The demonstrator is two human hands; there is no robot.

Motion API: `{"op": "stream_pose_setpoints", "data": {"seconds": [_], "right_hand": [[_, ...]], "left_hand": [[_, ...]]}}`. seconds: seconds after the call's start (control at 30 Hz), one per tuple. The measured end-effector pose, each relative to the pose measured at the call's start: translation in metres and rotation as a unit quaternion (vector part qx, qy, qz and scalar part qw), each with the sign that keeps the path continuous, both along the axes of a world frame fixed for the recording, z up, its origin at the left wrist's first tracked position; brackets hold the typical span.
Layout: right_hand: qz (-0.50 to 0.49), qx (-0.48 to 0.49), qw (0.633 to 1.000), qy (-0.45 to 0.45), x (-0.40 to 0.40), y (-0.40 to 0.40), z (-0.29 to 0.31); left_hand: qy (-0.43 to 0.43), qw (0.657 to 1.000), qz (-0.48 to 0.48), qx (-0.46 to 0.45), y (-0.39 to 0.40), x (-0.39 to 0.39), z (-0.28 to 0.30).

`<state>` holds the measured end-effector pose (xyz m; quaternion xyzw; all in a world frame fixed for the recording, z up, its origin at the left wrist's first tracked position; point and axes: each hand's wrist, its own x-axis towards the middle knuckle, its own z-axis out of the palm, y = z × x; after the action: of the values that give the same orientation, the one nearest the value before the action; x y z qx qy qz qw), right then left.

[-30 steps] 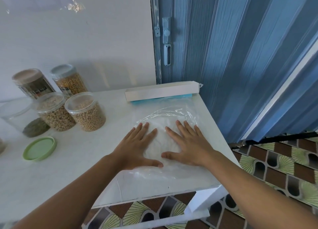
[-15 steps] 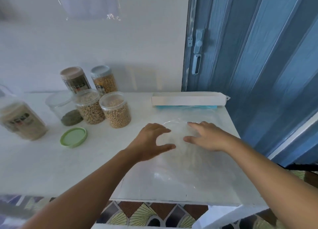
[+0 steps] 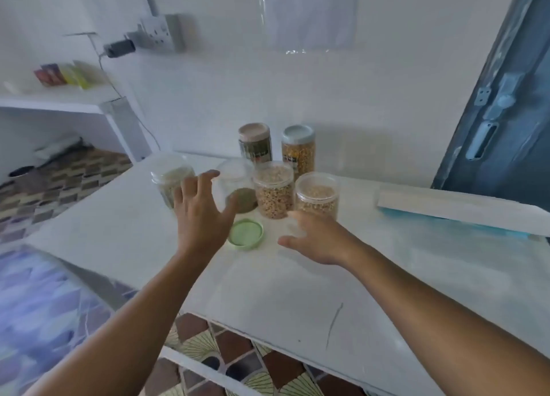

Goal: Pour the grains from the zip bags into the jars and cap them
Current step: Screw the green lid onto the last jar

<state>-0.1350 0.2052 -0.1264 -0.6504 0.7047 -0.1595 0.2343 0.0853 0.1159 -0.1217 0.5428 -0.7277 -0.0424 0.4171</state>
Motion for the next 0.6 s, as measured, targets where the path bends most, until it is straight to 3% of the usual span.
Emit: {"op": "stream_pose_setpoints", "data": {"seconds": [0.2,0.4,0.6], "right_hand": [[-0.005,0.052,0.998,0.031,0.07,-0.066,-0.023],[-0.043,0.103,0.99,0.085,0.093,-0.098,-0.047],[-0.089,0.056,0.993,0.055,0.111,-0.111,-0.042]], "left_hand": [[0.054,0.985,0.094,0.134,-0.075,0.074,0.002],[0.169,0.952,-0.04,0.253,-0.132,0.112,0.0],[0.199,0.94,-0.105,0.257,-0.15,0.123,-0.007]]}}
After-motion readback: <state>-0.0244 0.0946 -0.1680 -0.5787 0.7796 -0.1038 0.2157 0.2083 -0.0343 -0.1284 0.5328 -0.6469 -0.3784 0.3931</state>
